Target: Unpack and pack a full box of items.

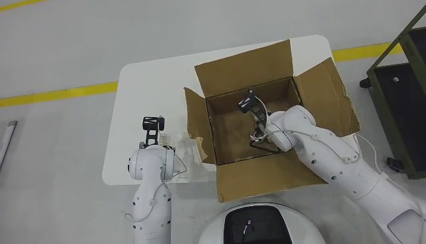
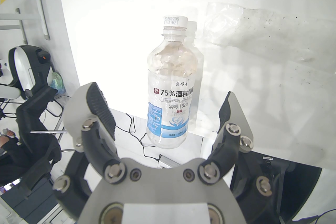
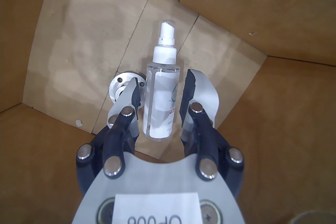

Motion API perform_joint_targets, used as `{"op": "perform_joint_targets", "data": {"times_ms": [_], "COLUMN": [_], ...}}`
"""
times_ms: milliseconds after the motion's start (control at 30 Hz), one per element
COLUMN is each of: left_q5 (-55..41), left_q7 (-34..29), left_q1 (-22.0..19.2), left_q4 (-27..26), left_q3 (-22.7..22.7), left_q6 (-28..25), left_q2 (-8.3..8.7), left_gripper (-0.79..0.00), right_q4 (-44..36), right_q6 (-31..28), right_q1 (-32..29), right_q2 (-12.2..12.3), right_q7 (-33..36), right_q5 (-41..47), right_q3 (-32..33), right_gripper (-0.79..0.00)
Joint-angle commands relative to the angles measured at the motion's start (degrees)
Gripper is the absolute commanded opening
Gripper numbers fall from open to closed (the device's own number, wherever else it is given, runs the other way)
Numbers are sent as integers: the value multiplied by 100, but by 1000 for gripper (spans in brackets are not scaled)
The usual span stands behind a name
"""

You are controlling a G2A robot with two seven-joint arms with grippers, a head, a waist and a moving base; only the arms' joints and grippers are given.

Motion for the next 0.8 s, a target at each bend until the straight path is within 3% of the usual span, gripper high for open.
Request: {"op": "perform_joint_targets", "data": {"times_ms": [0,133,200,233,267,367,667,767], "left_q5": [0,0,0,0,0,0,0,0], "left_q7": [0,0,0,0,0,0,0,0], "left_q1": [0,0,0,0,0,0,0,0], "left_q4": [0,0,0,0,0,0,0,0], "left_q3": [0,0,0,0,0,0,0,0], "left_q6": [0,0,0,0,0,0,0,0], "left_q2": [0,0,0,0,0,0,0,0], "left_gripper": [0,0,0,0,0,0,0,0], "right_q4": [46,163,234,260,289,363,564,624], "right_q6": [29,66,63,61,59,52,-13,-34], "right_q1": [-17,-33,-26,-24,-23,-16,-4,6], "right_q2": [-16,-53,-74,-86,-98,-135,-230,-257], "right_q7": [-6,-85,-128,-147,-154,-170,-192,-195], "right_q5": [-31,-54,-49,-53,-65,-88,-79,-94], "right_q3": [-2,26,40,38,31,8,15,24], "right_gripper": [-394,-400,-249,-231,-262,-234,-317,-400]}}
